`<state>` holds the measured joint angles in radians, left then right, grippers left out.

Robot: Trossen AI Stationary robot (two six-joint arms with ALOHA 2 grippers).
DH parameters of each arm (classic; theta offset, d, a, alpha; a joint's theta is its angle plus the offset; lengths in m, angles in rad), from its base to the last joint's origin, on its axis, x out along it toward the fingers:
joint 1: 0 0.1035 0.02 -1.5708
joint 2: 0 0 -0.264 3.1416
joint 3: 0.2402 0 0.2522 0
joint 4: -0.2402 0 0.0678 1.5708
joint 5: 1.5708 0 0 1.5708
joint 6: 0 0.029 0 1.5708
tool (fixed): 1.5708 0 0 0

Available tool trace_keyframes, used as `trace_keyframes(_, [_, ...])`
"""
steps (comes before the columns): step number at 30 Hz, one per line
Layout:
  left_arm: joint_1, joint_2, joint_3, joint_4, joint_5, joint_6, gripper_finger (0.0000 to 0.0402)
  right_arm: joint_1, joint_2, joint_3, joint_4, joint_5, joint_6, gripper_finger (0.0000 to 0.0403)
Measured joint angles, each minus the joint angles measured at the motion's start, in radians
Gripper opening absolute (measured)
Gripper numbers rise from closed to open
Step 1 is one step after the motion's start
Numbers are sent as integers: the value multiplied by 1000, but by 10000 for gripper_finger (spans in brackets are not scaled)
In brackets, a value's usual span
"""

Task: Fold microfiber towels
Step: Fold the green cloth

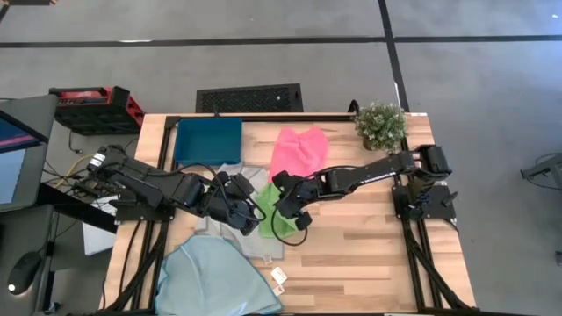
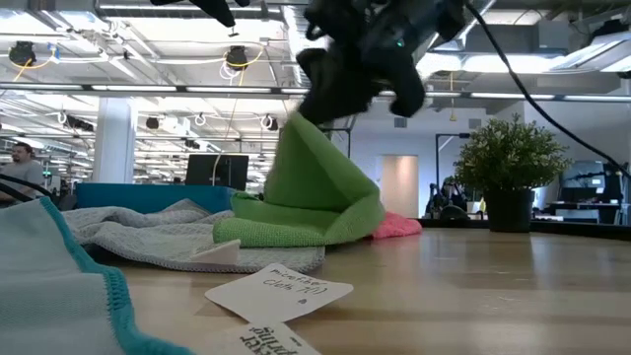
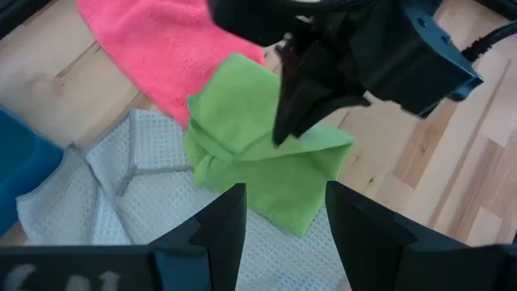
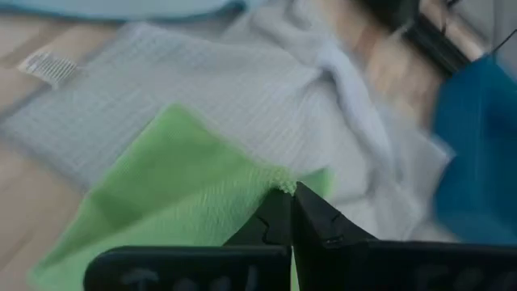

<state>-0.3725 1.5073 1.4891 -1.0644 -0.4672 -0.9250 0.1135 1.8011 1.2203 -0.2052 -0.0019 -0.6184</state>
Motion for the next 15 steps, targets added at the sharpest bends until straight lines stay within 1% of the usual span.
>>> trace_keyframes(11, [0,-1,0,-3,22,-1,163,-2,-4,0,24,0,17,81])
trace_keyframes(15, [0,-1,0,-3,38,1,163,4,-4,0,38,0,16,113])
